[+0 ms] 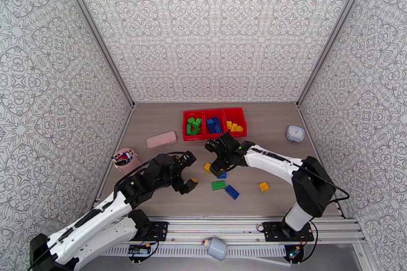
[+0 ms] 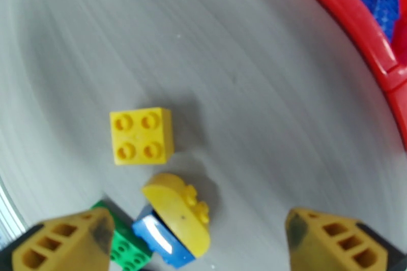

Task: Sort the legos into containers by color

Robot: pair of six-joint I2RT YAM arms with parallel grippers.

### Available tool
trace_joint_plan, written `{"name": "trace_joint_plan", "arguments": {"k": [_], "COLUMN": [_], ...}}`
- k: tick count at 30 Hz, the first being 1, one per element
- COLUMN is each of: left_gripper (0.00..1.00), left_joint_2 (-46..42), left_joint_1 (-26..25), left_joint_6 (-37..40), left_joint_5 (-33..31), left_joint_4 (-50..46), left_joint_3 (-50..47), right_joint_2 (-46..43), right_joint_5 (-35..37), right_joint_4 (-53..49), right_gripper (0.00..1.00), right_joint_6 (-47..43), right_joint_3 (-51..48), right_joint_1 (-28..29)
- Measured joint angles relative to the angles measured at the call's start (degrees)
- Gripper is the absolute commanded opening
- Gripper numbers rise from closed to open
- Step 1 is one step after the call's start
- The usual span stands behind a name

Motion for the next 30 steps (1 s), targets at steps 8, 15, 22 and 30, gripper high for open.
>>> {"name": "trace_joint_plan", "arguments": {"k": [8,15,22,30], "left_gripper": [1.0,1.0,1.0,1.0], "left_joint_2": [-1.25,-1.22,-0.68,-0.39], "left_joint_1": [0.0,0.5,1.79,3.26], "left_joint_6": [3.91,4.55,4.55,4.52], "left_joint_5": [3.5,5.05,7.04,10.1], "left_joint_4": [4.11,5.64,6.1,6.67], "left_joint_3": [-2.32,-3.48,-3.58,-3.58], "right_joint_2": [6.38,8.37,8.39,8.39], "right_joint_5": [-0.15,0.48,1.99,3.28], "right_joint_4": [-0.22,-0.55,-0.46,-0.15], "right_gripper": [0.73,0.62,0.51,0.37], "right_joint_6": [-1.07,-0.31,1.31,3.3], "right_joint_3": [1.51,2.47,2.47,2.47], "right_joint_1": [0.02,0.02,0.0,0.0]}}
